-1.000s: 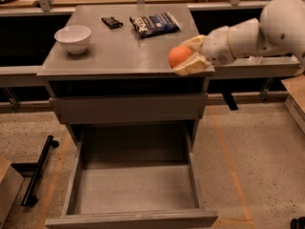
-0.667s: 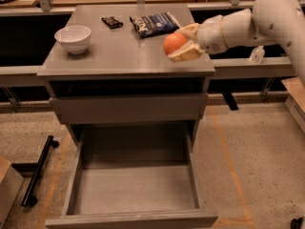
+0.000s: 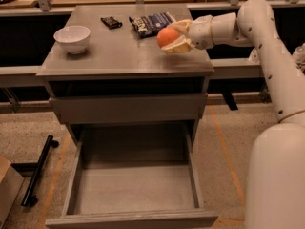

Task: Pick orange from middle drawer and place on counter

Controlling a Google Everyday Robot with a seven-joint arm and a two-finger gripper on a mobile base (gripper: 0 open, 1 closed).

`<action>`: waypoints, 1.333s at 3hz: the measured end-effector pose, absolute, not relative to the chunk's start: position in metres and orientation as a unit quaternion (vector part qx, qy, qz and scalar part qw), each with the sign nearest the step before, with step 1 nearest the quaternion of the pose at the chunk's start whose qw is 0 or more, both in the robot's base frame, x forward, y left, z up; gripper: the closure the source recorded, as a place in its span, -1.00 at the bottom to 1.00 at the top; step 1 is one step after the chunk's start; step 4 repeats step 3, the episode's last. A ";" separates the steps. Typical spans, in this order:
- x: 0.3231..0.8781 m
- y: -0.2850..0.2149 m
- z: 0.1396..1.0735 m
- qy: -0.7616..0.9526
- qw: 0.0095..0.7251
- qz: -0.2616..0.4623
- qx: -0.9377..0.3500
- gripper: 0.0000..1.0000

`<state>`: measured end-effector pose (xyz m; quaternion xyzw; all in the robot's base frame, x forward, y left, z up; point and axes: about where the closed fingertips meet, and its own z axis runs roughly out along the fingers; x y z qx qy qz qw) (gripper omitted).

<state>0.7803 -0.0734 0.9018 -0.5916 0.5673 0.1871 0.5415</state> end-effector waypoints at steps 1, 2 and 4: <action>0.804 -0.070 0.893 0.553 0.561 0.194 -0.584 -0.65; 0.817 -0.065 0.888 0.549 0.568 0.191 -0.583 -1.00; 0.817 -0.065 0.888 0.549 0.568 0.191 -0.583 -1.00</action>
Offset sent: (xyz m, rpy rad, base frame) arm 0.0568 0.0038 -0.0161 0.0540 -0.0594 -0.0057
